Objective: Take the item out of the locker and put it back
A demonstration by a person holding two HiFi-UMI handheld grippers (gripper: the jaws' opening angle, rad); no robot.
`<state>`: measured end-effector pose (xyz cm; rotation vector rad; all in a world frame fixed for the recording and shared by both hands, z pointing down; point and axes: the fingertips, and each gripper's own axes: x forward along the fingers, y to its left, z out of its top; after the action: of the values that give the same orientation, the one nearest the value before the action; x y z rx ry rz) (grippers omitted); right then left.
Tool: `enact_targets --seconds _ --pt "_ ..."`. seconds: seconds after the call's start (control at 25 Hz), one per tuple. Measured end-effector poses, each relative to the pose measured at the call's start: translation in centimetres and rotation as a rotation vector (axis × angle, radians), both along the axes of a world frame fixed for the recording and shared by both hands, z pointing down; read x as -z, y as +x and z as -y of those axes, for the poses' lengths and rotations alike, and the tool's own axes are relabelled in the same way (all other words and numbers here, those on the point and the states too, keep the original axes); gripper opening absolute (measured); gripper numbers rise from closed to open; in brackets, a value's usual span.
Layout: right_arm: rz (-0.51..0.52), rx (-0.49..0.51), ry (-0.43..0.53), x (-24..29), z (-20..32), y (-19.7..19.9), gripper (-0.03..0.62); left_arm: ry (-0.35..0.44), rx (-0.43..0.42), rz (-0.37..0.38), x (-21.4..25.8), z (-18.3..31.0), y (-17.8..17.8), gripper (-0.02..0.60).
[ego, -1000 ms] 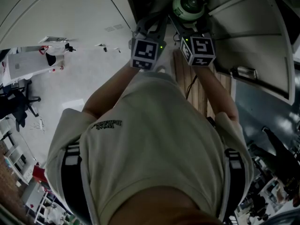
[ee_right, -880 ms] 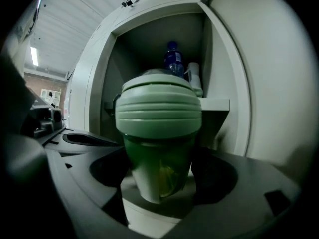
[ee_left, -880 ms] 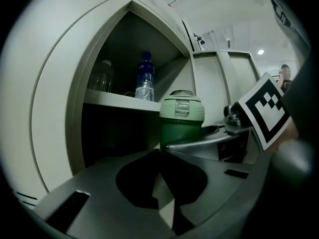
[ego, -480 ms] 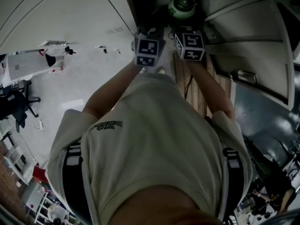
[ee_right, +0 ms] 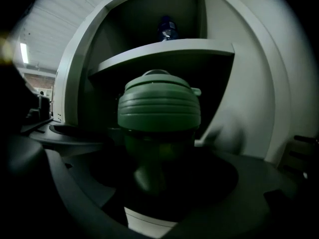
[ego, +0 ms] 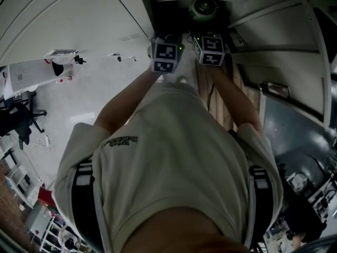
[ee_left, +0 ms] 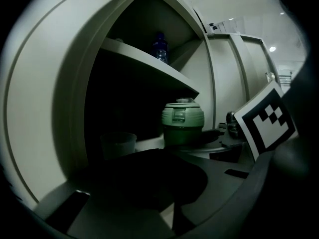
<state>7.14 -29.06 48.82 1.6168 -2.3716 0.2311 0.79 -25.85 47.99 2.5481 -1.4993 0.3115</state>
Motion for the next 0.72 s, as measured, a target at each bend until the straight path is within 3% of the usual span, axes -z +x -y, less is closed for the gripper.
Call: enact_targets --seconds 0.72 --pt "0.036 0.012 -0.035 -0.23 1.00 -0.32 0.400 -0.017 -0.017 0.009 -0.73 -0.23 0.09 0.015"
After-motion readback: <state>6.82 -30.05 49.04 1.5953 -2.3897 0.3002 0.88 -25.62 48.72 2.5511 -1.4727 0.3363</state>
